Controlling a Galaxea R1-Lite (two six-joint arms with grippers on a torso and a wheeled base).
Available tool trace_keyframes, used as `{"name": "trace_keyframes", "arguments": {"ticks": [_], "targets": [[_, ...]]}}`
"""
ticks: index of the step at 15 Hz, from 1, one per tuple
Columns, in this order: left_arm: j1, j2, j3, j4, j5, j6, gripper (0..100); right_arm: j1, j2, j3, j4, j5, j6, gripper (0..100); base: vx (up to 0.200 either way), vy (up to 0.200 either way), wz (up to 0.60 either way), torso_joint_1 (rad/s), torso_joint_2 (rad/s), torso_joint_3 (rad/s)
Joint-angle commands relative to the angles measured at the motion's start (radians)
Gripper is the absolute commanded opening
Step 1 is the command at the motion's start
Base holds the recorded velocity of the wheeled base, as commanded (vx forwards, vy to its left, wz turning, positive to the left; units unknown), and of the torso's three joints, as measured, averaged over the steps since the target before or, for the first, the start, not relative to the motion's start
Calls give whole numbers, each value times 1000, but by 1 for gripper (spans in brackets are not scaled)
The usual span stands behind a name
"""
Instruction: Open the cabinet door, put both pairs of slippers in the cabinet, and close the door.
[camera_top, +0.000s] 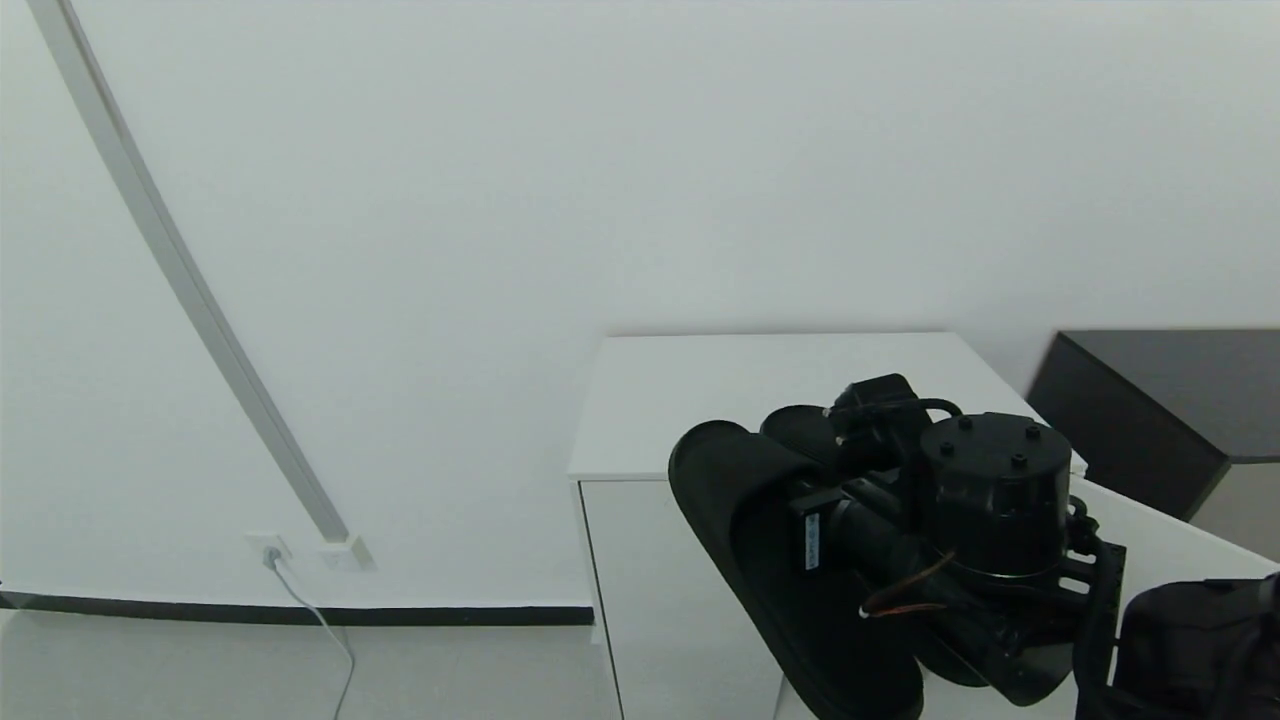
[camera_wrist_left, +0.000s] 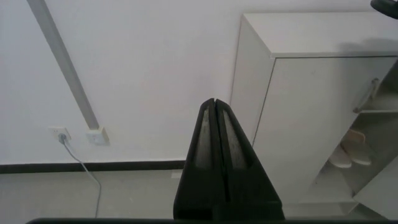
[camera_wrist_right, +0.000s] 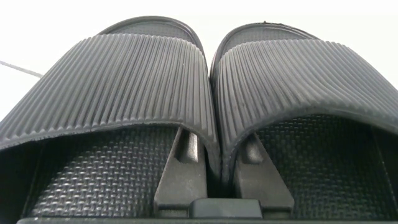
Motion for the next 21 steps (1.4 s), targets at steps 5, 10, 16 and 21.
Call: {"name": "trace_keyframes", "arguments": {"ticks": [5,10,16,21], "targets": [[0,1,0,0,1,0,0,2,8,4,-1,0,0,0,-80,0,0,2,2,2],[0,1,0,0,1,0,0,3,14,6,-1,0,0,0,0,0,0,0,0,0],[0,1,0,0,1,0,0,9,20,7,-2,0,0,0,0,-67,0,2,0,0],[0,1,0,0,1,0,0,9,20,7,-4,-3,0,0,0,-200,0,-2,2,2]]}}
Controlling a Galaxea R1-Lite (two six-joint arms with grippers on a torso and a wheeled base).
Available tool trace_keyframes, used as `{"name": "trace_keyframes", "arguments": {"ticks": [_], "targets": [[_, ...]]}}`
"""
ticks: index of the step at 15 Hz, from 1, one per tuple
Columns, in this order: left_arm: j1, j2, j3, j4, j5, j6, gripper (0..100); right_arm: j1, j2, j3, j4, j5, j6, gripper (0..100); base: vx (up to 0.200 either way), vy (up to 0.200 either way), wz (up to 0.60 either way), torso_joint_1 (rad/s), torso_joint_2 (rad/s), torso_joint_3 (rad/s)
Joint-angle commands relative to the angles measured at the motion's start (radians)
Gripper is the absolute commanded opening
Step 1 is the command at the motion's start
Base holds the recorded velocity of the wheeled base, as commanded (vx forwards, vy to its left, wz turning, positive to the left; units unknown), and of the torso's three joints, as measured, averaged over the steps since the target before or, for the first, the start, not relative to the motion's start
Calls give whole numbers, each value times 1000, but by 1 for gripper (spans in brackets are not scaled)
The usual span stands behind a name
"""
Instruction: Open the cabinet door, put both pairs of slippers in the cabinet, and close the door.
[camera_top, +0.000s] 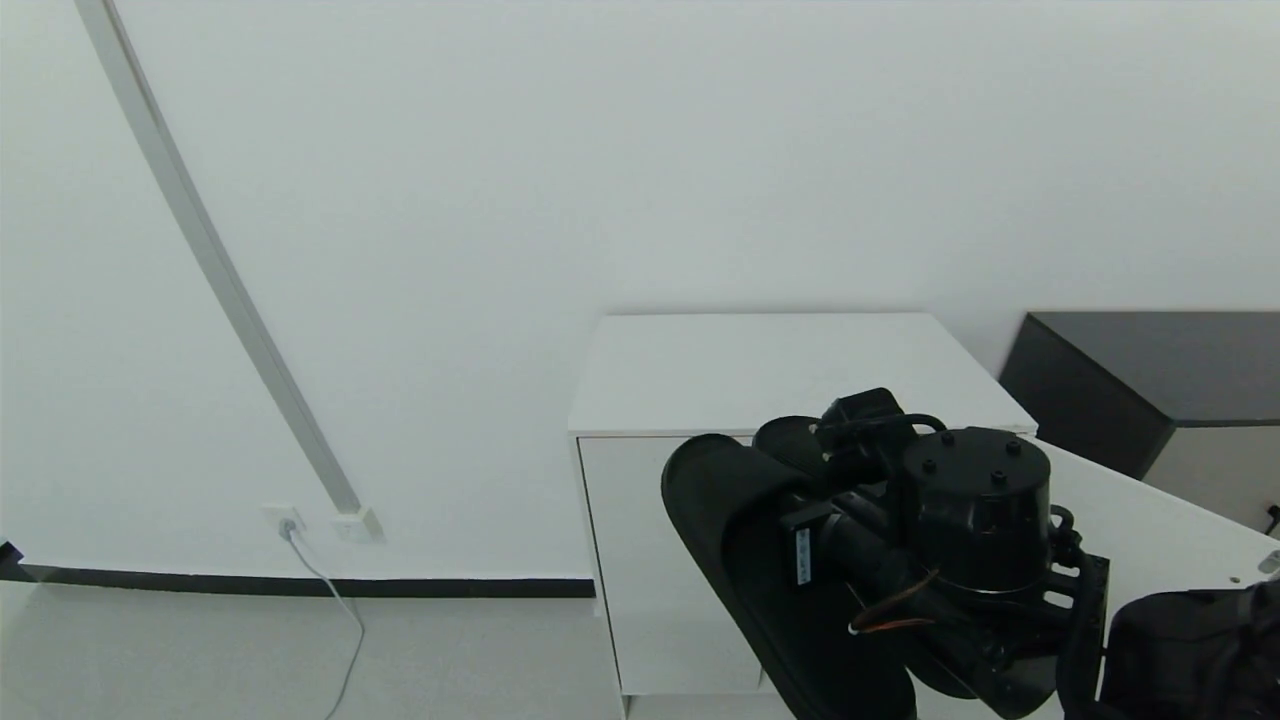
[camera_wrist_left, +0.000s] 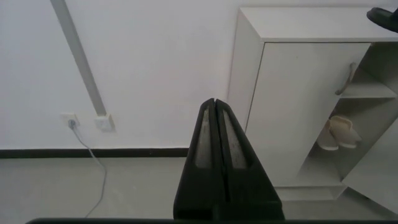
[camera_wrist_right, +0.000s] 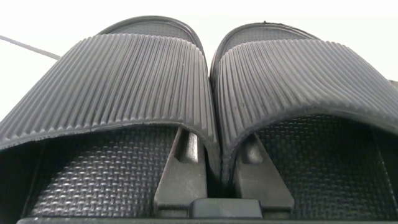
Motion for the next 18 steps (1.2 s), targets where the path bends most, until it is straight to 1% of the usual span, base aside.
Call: {"name": "trace_keyframes", "arguments": {"ticks": [1,11,18], "targets": [[-1,1,0,0,1,0,0,1,2,0,0,-2,-2,0,0,-200,0,2,7,-2],[-1,1,0,0,-1,0,0,1,1,18,-3,-4,-5,0,0,-200,0,2,1,1],[-1,1,0,0,-1,0,0,3,-2,31,-3,-2,-12,0,0,0,0,0,0,0]]}}
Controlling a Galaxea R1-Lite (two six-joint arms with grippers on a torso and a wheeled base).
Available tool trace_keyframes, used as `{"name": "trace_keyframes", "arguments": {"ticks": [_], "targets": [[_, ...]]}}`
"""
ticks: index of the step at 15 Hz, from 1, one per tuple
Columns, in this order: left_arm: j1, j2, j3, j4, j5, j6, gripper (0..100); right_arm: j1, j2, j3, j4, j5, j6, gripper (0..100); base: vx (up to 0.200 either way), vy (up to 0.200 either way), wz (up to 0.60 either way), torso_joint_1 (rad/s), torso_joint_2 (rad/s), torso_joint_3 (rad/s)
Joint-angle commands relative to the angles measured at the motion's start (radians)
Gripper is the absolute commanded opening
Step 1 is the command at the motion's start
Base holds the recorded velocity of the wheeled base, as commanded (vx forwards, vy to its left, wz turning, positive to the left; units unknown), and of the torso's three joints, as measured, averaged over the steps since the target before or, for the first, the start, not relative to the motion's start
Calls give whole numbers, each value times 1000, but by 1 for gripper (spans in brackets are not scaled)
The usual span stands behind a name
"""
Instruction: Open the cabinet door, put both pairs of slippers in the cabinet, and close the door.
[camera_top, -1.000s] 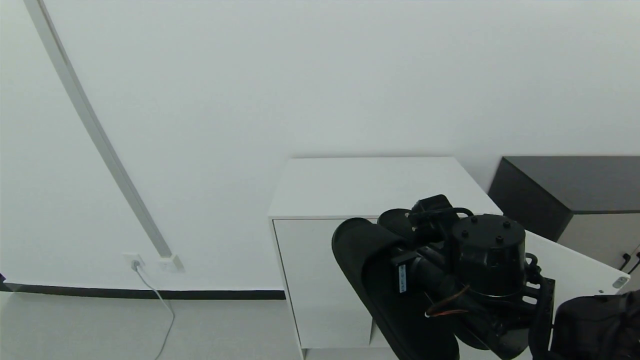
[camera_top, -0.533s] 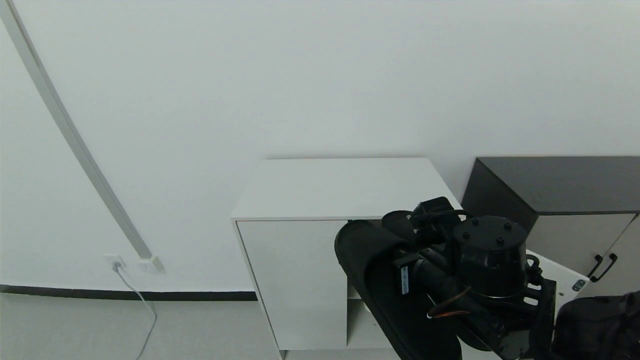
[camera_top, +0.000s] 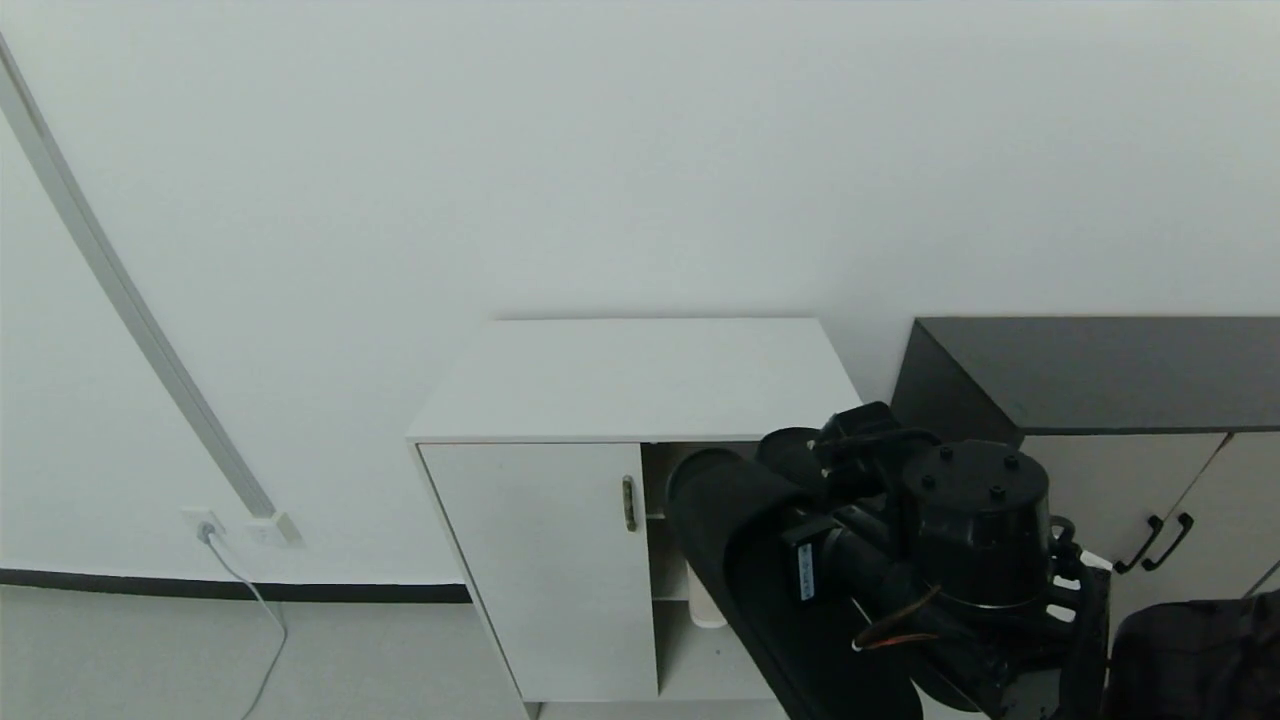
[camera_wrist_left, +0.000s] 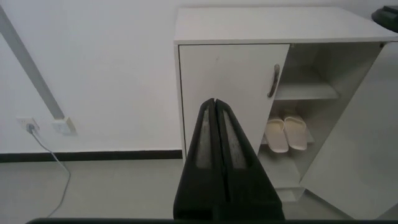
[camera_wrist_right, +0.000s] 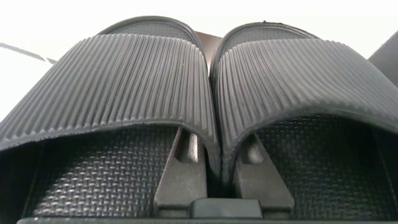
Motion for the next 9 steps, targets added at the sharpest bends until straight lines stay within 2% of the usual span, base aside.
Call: {"name": "trace_keyframes", "arguments": {"ticks": [1,9], "targets": [[1,1,0,0,0,0,0,-3,1,3,-2,-2,0,0,0,0,0,0,0,0],[1,1,0,0,2,0,0,1,2,28,-35,1,-14,0,0,0,0,0,0,0]]}}
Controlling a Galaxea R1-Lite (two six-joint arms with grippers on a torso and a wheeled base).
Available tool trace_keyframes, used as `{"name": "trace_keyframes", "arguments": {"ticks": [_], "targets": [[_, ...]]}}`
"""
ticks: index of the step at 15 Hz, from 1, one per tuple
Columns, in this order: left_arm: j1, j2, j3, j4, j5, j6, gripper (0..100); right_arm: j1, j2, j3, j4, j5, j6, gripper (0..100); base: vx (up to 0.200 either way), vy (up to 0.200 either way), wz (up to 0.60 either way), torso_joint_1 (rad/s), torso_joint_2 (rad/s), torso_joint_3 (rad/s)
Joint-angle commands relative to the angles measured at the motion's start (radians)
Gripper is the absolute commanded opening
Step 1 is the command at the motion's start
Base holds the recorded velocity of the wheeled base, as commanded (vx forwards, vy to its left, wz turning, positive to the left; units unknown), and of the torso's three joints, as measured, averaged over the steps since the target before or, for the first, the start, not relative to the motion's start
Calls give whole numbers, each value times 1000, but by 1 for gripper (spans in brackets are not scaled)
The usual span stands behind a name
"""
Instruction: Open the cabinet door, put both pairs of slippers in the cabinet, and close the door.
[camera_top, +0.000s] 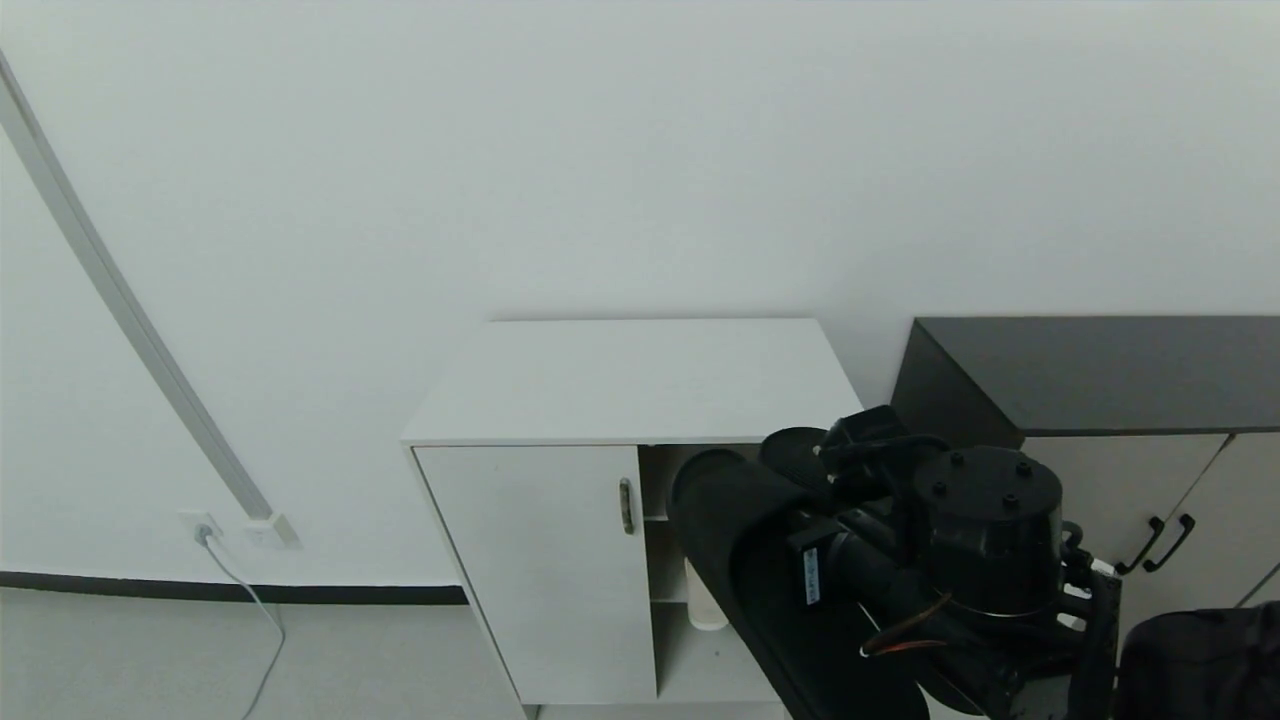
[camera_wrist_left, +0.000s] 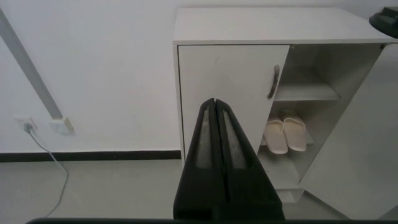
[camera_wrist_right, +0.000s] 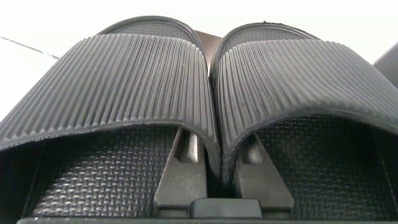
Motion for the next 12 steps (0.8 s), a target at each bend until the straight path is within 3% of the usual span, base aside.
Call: {"name": "trace_keyframes", "arguments": {"ticks": [1,6,12], "targets": [[0,1,0,0,0,0,0,0,4,4,0,-1,0,0,0,0,0,0,0,0],[0,1,0,0,1,0,0,0,5,5,0,-1,0,0,0,0,0,0,0,0],[0,1,0,0,0,0,0,0,7,8,0,-1,0,0,0,0,0,-155,353,194]]}}
